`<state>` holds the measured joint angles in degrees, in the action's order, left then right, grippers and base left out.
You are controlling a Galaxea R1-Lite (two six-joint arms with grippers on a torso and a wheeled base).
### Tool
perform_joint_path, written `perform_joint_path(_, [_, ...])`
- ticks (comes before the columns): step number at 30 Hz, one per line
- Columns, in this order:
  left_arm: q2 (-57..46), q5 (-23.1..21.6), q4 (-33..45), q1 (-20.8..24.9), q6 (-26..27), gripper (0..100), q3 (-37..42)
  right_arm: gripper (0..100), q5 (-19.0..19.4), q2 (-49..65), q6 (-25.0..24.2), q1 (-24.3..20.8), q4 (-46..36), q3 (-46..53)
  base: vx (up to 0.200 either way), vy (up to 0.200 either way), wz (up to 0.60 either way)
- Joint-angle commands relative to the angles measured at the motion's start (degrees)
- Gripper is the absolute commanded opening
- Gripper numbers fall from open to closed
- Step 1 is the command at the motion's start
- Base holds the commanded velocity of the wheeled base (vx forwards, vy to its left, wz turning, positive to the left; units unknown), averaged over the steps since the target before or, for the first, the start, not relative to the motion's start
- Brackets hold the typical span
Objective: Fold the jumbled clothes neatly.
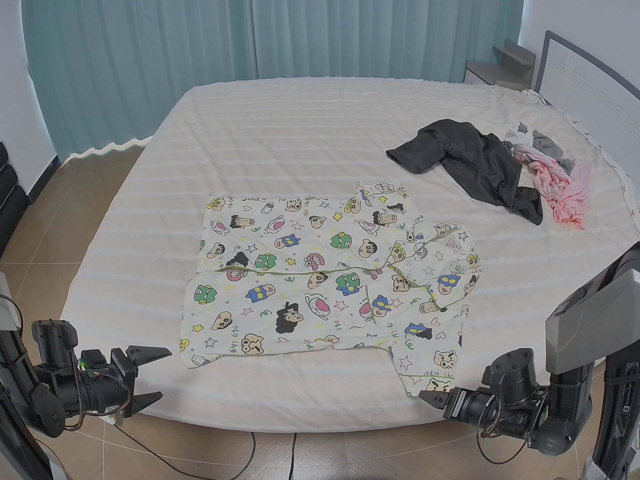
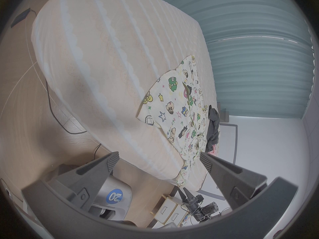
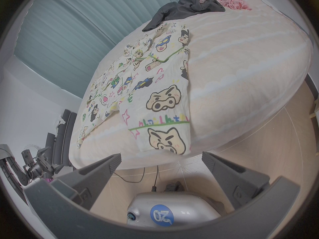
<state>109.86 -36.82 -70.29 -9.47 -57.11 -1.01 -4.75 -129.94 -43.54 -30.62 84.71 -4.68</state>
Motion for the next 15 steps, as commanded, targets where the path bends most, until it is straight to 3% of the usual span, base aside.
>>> perform_joint_path(1, [0.09, -0.01, -0.02, -0.02, -0.02, 100, 0.75, 100, 0.01, -2.07, 0.39, 0.65, 0.01, -1.91, 0.000, 0.000, 0.00])
perform_joint_path(15, [0.18, -0.01, 0.07, -0.02, 0.86, 100, 0.75, 100, 0.10, -2.60, 7.77, 1.27, -5.79, -12.11, 0.000, 0.000, 0.00])
